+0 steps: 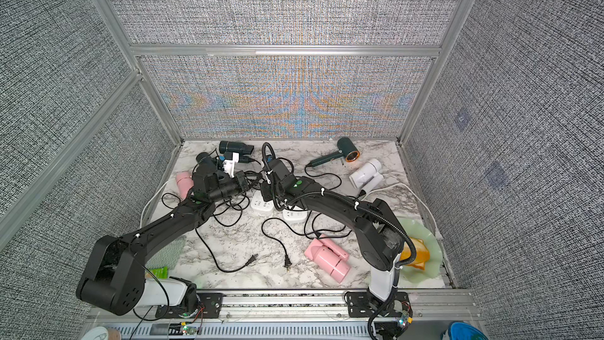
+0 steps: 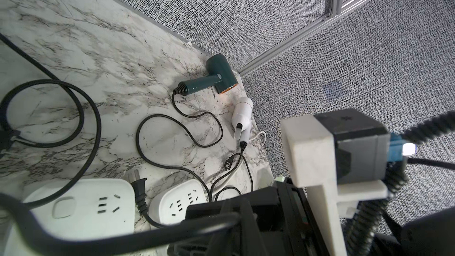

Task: Charge the blow dryers
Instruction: Pick up the plug from the center of the board.

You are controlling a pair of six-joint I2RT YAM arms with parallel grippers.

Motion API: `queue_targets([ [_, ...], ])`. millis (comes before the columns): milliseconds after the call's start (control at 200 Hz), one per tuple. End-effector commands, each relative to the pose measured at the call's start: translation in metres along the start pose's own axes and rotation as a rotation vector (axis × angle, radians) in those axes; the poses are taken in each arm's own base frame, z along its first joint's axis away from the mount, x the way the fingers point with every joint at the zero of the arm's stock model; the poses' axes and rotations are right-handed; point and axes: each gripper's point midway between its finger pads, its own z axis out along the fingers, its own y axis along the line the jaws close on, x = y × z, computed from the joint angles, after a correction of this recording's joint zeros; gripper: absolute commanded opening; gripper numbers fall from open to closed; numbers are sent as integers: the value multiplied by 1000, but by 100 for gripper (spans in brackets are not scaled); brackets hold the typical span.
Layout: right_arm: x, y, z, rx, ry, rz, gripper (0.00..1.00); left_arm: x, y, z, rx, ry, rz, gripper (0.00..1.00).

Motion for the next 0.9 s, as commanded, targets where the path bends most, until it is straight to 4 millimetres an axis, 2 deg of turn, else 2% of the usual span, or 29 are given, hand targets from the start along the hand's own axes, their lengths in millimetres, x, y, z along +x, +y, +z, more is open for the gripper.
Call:
queue_targets([
  [0, -3, -2, -4, -24, 2, -41, 19, -3, -2, -2, -12, -5, 27, 4],
  [115, -6, -6, -5, -34, 6, -42, 25, -3, 1, -2, -28, -1, 29, 3],
  [235, -8, -7, -6, -27, 2, -36, 41, -5, 0, 0, -20, -6, 22, 1],
  [340, -5, -8, -6, -6, 10, -35, 44, -4, 3, 1, -28, -9, 15, 1],
  [615, 0, -3, -11, 26, 22, -43, 44, -4, 9, 4, -40, -9, -2, 0],
  [890, 2, -5, -5, 91, 31, 30, 36, -6, 7, 5, -36, -16, -1, 0],
])
